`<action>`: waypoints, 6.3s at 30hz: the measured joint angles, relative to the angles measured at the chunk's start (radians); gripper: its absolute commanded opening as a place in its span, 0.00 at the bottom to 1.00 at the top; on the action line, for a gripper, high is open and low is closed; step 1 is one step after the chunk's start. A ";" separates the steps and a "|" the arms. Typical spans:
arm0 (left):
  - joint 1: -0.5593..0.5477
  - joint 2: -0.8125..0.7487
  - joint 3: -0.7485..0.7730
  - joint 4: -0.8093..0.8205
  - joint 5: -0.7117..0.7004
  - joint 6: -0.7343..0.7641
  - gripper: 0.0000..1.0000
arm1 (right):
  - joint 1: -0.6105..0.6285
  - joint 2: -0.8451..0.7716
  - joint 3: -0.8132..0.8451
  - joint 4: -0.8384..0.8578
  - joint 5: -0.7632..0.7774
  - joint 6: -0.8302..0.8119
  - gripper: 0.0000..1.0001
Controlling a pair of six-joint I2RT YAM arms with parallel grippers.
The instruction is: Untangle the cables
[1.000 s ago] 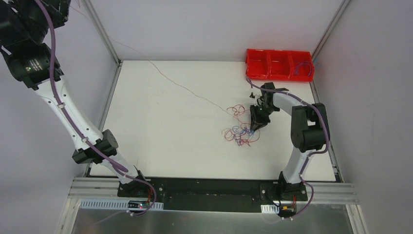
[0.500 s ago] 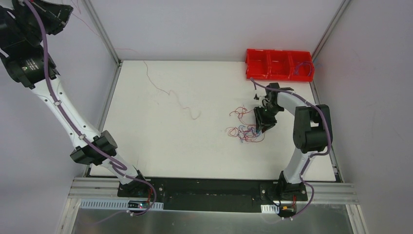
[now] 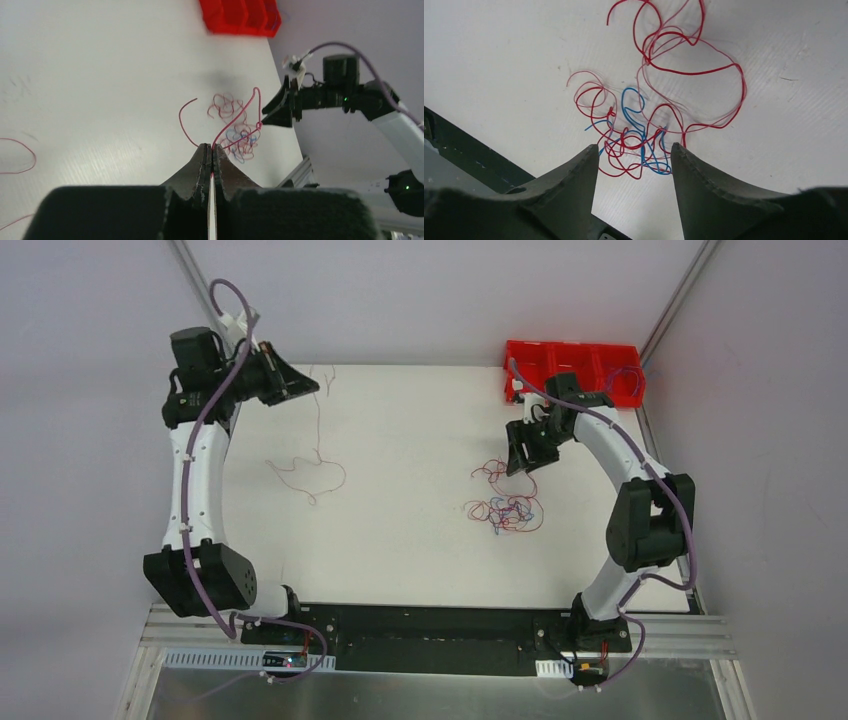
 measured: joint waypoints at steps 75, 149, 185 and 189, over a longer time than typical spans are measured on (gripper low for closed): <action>-0.153 0.498 -0.347 -0.269 -0.152 0.268 0.27 | 0.661 0.249 0.034 0.562 0.001 0.343 0.99; 0.130 0.354 -0.552 -0.119 -0.064 0.117 0.00 | 0.805 0.505 0.309 0.419 0.568 0.439 0.00; 0.050 0.278 -0.474 -0.121 0.076 0.112 0.00 | 0.060 0.771 0.938 0.884 0.686 -0.021 0.00; 0.049 0.303 -0.463 -0.121 0.084 0.101 0.00 | 0.042 0.848 0.954 0.982 0.705 -0.056 0.00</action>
